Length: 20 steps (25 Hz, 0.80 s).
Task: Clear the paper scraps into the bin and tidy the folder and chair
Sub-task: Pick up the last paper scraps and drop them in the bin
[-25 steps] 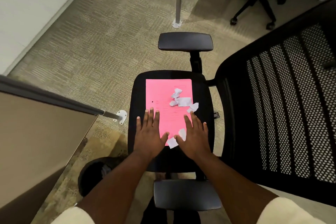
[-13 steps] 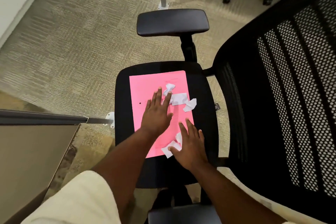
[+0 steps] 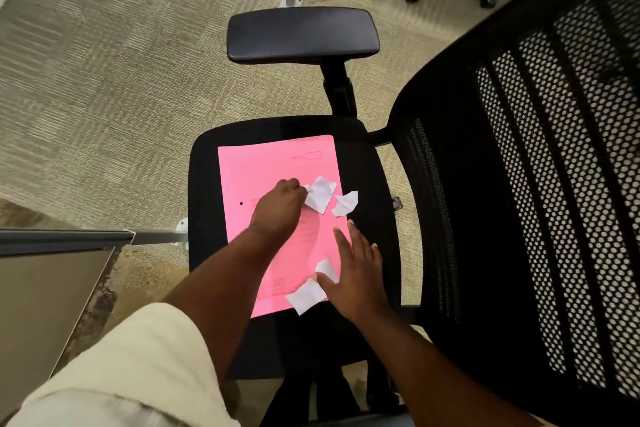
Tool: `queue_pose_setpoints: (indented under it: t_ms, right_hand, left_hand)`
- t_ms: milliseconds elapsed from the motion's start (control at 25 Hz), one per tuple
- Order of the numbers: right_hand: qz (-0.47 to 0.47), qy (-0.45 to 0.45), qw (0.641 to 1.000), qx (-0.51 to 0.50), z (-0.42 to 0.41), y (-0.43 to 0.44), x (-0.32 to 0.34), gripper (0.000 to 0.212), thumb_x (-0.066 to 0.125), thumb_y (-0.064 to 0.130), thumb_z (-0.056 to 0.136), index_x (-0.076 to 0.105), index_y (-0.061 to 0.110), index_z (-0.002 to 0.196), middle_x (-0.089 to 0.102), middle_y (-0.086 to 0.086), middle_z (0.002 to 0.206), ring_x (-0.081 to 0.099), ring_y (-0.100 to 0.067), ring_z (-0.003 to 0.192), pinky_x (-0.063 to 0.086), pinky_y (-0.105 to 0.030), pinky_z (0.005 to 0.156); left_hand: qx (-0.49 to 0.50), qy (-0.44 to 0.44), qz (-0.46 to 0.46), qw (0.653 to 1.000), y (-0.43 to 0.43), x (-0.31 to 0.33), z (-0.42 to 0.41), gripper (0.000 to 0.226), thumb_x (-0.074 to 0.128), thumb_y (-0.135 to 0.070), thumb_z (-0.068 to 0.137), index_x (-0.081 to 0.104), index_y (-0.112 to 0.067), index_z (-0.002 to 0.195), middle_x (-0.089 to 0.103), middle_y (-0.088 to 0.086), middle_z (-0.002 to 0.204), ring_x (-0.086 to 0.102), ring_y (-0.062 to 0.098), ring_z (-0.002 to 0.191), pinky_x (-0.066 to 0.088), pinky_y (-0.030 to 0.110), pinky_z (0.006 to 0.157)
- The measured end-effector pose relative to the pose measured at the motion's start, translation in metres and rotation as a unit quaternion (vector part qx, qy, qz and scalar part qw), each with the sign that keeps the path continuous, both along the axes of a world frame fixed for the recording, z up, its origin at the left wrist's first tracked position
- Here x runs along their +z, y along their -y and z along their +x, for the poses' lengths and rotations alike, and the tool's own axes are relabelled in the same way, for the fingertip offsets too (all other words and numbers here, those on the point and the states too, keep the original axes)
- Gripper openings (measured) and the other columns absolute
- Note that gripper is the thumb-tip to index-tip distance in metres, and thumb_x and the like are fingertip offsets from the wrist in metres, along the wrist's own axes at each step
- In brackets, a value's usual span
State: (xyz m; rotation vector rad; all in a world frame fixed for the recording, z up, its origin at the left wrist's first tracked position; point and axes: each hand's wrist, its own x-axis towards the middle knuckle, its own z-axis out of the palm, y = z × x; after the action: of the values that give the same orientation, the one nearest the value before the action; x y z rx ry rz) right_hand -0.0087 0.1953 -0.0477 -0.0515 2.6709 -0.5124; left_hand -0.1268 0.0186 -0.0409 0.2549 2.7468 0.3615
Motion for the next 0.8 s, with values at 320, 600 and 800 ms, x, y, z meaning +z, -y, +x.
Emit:
queue_pose_setpoints:
  t_ms: [320, 600, 800]
  right_hand:
    - [-0.058, 0.037, 0.998, 0.005, 0.001, 0.015, 0.011, 0.099, 0.068, 0.065, 0.079, 0.015, 0.03, 0.156, 0.005, 0.003, 0.168, 0.01, -0.02, 0.152, 0.023, -0.046, 0.119]
    - [-0.027, 0.091, 0.991, 0.099, 0.026, 0.028, 0.013, 0.088, 0.077, 0.036, 0.084, 0.027, 0.034, 0.155, 0.009, 0.002, 0.167, 0.013, -0.022, 0.152, 0.034, -0.044, 0.118]
    - [-0.066, 0.11, 0.989, 0.077, 0.022, 0.036, 0.007, 0.045, 0.07, 0.015, 0.091, 0.059, 0.02, 0.134, 0.045, 0.0, 0.146, 0.041, -0.021, 0.136, 0.045, -0.037, 0.108]
  left_hand:
    - [0.059, 0.024, 0.025, 0.998, 0.024, 0.017, 0.039, 0.032, 0.056, -0.02, 0.097, 0.063, -0.018, 0.128, 0.066, 0.002, 0.114, 0.06, 0.022, 0.102, 0.054, 0.034, 0.075]
    - [0.077, 0.023, 0.0, 0.997, 0.047, 0.025, 0.078, 0.03, 0.059, -0.018, 0.096, 0.064, -0.018, 0.125, 0.066, 0.002, 0.112, 0.062, 0.022, 0.1, 0.055, 0.036, 0.073]
    - [0.093, 0.028, 0.011, 0.995, 0.043, 0.019, 0.086, 0.031, 0.064, -0.022, 0.094, 0.064, -0.02, 0.125, 0.066, 0.001, 0.113, 0.063, 0.021, 0.098, 0.057, 0.035, 0.076]
